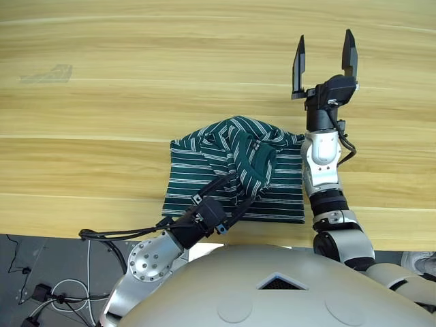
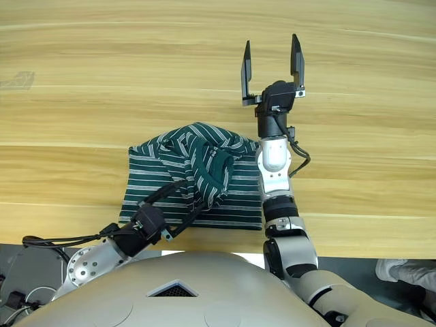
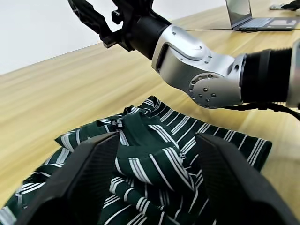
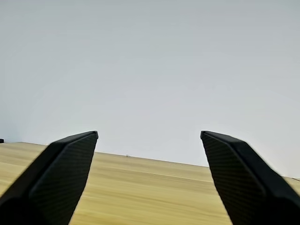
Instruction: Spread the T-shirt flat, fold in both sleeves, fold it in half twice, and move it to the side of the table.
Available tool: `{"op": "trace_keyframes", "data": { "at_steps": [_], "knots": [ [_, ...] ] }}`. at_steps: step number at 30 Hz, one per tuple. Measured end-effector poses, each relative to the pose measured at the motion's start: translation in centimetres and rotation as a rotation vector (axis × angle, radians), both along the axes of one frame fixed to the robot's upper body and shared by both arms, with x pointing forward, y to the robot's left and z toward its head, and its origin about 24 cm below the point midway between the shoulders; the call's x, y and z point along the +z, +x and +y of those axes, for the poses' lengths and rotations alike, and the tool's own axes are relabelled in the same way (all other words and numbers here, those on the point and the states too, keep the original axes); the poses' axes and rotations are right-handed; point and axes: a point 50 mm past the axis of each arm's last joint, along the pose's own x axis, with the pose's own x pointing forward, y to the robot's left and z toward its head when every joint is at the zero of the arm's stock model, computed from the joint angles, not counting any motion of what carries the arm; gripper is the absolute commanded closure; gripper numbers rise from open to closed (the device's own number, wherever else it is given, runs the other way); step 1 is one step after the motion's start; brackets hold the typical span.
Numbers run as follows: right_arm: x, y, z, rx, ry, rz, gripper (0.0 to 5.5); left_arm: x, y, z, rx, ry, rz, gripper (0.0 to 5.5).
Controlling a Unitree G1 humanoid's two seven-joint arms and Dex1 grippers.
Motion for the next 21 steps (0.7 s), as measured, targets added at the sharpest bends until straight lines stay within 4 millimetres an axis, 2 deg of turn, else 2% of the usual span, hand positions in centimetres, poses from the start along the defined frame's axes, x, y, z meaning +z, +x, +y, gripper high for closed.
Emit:
{"op": "trace_keyframes", "data": {
  "at_steps": [3, 10, 14, 21],
  "knots": [
    [0.1, 0.0, 0.0, -0.008, 0.002, -0.001, 1.46, -0.4, 0.8, -0.7, 0.008, 0.013, -0.013, 2.49],
    [0.3, -0.3, -0.1, -0.017, -0.003, -0.007, 1.46, -1.7, 1.1, -2.5, -0.053, 0.096, -0.014, 2.49],
    [0.5, -0.4, -0.2, -0.021, -0.003, -0.010, 1.46, -2.8, 1.1, -2.7, -0.079, 0.166, 0.015, 2.49],
    [0.4, -0.4, -0.5, -0.038, 0.011, 0.009, 1.46, -3.2, 2.2, -2.5, -0.016, 0.199, 0.008, 2.49]
  ]
}}
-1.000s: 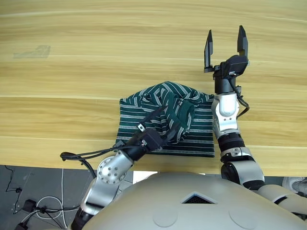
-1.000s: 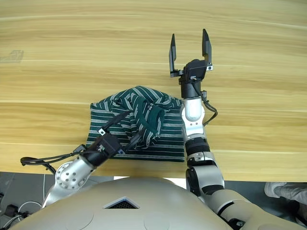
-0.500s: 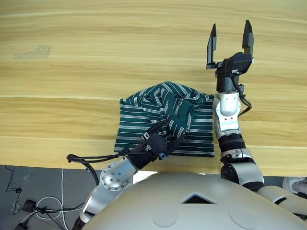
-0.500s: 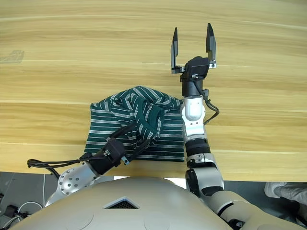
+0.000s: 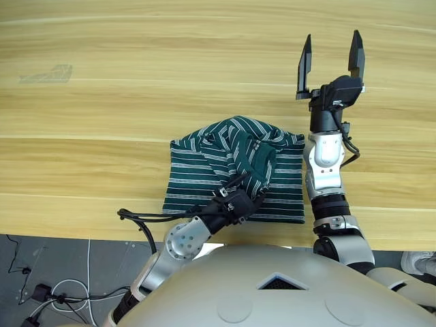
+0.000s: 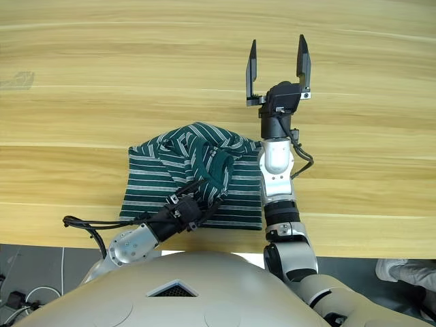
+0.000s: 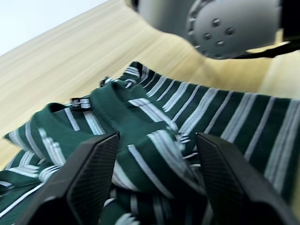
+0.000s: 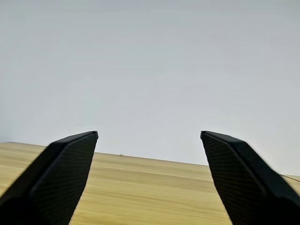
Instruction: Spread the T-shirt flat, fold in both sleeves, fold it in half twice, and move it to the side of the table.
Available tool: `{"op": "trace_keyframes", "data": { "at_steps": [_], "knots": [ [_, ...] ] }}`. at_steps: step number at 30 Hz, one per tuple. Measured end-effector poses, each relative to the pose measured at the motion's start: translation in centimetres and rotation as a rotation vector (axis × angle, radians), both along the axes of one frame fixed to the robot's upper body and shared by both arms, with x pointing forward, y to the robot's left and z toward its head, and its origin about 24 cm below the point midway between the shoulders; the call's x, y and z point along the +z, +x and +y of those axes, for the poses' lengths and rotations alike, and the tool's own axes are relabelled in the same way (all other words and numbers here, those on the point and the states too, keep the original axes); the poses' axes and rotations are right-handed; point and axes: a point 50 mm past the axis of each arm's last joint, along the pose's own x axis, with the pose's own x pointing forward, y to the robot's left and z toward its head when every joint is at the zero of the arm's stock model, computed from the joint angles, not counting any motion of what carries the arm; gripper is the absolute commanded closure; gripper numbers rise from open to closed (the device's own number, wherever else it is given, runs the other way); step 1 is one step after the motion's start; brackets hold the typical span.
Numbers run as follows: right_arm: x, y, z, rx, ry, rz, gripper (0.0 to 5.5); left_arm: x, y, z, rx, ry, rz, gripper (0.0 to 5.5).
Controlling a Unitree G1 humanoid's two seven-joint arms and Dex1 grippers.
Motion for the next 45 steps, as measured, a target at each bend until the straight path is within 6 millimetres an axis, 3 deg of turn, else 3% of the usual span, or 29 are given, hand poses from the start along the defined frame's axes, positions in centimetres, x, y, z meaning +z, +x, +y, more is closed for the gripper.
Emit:
{"op": "trace_keyframes", "data": {
  "at_steps": [7, 19, 40, 45],
  "knots": [
    [-0.1, -0.1, -0.1, -0.007, 0.003, 0.008, 1.46, 0.0, 0.8, 0.7, 0.055, 0.008, -0.015, 2.49],
    [-0.1, -0.1, -0.1, -0.007, 0.002, 0.008, 1.46, -0.2, 0.5, 0.6, 0.045, 0.002, 0.003, 4.33],
    [0.5, -0.1, -0.1, -0.007, 0.003, -0.013, 1.46, -0.6, -0.8, 0.0, -0.004, -0.012, 0.075, 4.33],
    [0.5, -0.1, -0.1, -0.006, 0.003, -0.014, 1.46, -0.6, -0.7, 0.0, 0.006, -0.015, 0.072, 5.22]
  ]
}}
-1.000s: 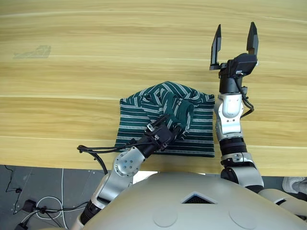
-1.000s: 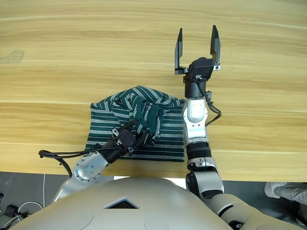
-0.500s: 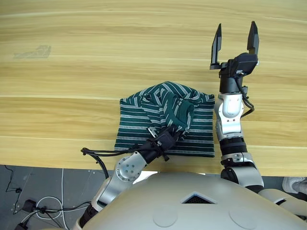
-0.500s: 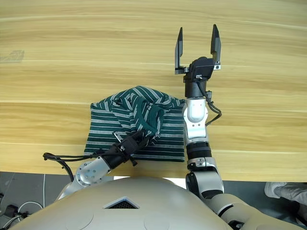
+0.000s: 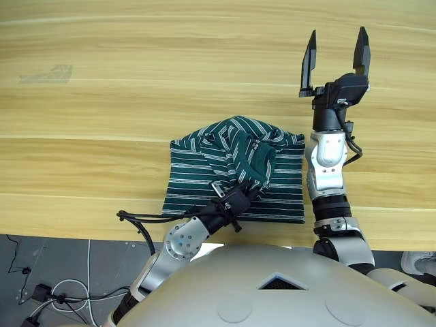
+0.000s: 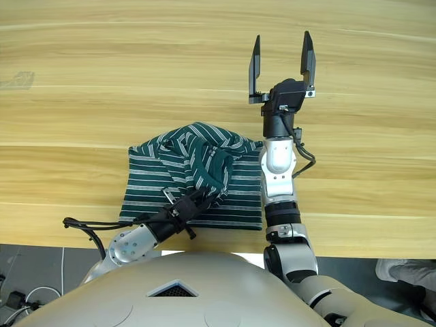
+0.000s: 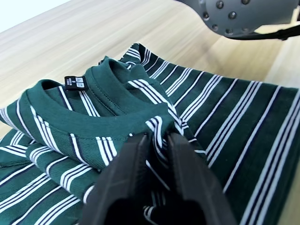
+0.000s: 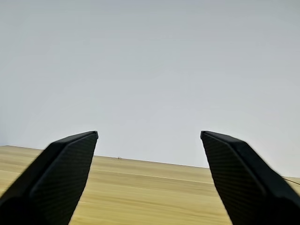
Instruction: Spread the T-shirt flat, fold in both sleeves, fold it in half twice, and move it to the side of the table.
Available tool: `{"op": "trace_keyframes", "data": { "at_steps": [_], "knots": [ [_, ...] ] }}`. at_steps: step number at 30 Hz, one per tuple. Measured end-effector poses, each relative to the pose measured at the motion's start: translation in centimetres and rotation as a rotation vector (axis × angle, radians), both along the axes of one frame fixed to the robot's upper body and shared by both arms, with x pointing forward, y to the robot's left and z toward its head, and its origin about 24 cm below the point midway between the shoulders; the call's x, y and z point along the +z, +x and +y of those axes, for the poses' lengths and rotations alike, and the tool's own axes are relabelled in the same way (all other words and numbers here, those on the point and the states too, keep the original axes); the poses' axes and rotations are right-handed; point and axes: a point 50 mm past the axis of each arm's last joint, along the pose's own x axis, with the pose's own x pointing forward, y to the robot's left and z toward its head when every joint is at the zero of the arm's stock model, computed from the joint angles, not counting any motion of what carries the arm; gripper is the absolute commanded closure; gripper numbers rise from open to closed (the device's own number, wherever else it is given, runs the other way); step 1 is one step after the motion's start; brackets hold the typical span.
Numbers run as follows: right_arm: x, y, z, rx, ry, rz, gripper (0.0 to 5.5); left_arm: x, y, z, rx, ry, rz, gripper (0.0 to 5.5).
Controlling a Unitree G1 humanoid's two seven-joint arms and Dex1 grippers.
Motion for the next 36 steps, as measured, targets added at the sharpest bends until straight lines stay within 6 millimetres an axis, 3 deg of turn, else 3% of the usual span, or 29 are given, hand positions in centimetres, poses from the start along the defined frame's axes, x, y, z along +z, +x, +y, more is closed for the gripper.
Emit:
{"op": "trace_keyframes", "data": {
  "at_steps": [2, 13, 16, 18, 21, 23, 27, 31, 33, 36],
  "knots": [
    [0.0, 0.0, 0.0, 0.000, 0.000, 0.000, 1.46, 0.0, 0.1, 0.0, 0.004, 0.001, -0.003, 5.47],
    [-0.2, 0.1, 0.1, 0.007, -0.001, 0.011, 1.46, 0.1, 0.8, 0.4, 0.035, -0.023, -0.010, 5.47],
    [-0.5, 0.1, 0.0, 0.015, 0.007, 0.026, 1.46, 1.2, 2.4, 1.2, 0.077, -0.090, -0.059, 5.47],
    [-0.7, 0.1, -0.6, 0.003, 0.014, 0.035, 1.46, 3.3, 4.9, 2.5, 0.161, -0.139, -0.205, 5.47],
    [-0.4, -0.5, -1.5, 0.028, -0.023, 0.047, 1.46, 5.1, 6.6, 4.0, 0.270, -0.216, -0.295, 5.47],
    [0.0, -1.6, -1.8, 0.107, -0.062, 0.059, 1.46, 6.0, 7.3, 4.9, 0.339, -0.270, -0.327, 5.47],
    [-1.1, -5.3, -2.7, 0.364, -0.139, 0.223, 1.46, 6.5, 7.7, 5.5, 0.388, -0.286, -0.356, 5.47],
    [-1.9, -8.6, -4.3, 0.585, -0.064, 0.445, 1.46, 6.5, 7.8, 5.6, 0.394, -0.275, -0.361, 5.47],
    [-2.2, -10.5, -4.0, 0.701, -0.029, 0.549, 1.46, 6.3, 7.8, 5.6, 0.387, -0.250, -0.363, 5.47],
    [-2.4, -11.5, -2.9, 0.762, 0.004, 0.608, 1.46, 6.1, 7.8, 5.4, 0.378, -0.231, -0.360, 5.47]
  ]
}}
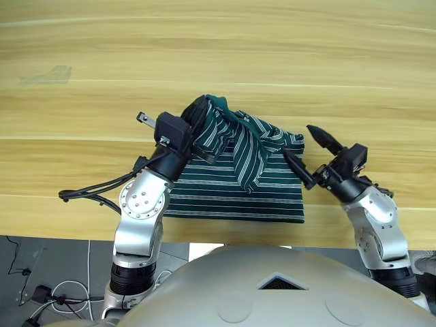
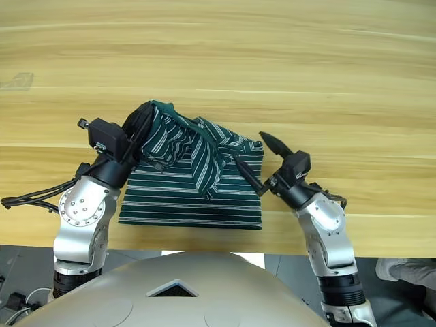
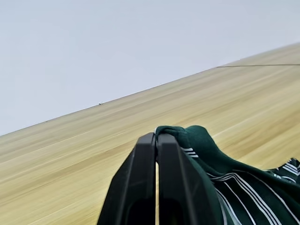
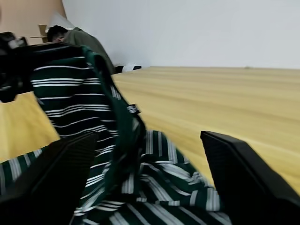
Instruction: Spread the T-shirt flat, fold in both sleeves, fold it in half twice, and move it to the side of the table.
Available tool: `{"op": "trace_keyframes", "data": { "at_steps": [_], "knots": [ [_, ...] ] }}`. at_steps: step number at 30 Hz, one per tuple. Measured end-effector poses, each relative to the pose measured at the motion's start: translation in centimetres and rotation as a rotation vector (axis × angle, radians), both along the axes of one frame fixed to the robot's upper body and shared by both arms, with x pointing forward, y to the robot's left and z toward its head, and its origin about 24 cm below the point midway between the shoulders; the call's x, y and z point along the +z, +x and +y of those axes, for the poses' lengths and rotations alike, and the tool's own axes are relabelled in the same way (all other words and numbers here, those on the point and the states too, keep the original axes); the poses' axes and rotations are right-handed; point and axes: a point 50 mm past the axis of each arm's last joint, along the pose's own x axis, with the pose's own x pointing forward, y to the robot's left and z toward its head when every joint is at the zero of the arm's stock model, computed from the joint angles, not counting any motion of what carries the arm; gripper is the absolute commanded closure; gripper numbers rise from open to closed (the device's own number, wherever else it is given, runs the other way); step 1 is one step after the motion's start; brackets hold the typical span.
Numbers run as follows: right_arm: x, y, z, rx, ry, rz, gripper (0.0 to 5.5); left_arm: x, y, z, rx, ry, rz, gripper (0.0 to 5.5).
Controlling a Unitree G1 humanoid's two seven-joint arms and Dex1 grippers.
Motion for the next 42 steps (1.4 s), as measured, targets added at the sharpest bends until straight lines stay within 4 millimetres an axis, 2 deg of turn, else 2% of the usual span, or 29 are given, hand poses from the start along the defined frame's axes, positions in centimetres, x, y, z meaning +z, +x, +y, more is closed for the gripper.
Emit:
{"op": "trace_keyframes", "data": {
  "at_steps": [7, 15, 24, 36, 39, 42],
  "knots": [
    [-2.1, -0.4, 2.2, 0.003, -0.058, 0.063, 1.46, -0.3, 0.1, -0.3, -0.005, 0.011, 0.008, 5.47],
    [-3.9, 0.7, 3.2, -0.079, -0.128, 0.065, 1.46, -0.3, 0.3, -0.4, -0.005, 0.027, -0.002, 5.47],
    [-4.6, -0.1, 4.2, -0.054, -0.153, 0.081, 3.06, -0.4, 0.2, -0.6, -0.012, 0.034, -0.012, 5.50],
    [-4.8, -0.3, 4.4, -0.038, -0.157, 0.075, 5.10, -1.2, 0.3, -0.5, -0.003, 0.084, -0.016, 5.50],
    [-4.8, -0.3, 4.4, -0.035, -0.161, 0.066, 5.45, -1.6, 0.4, -0.3, 0.004, 0.118, -0.017, 5.50],
    [-4.6, -0.2, 4.5, -0.029, -0.168, 0.045, 5.45, -2.0, 0.5, 0.0, 0.015, 0.160, -0.014, 5.50]
  ]
}}
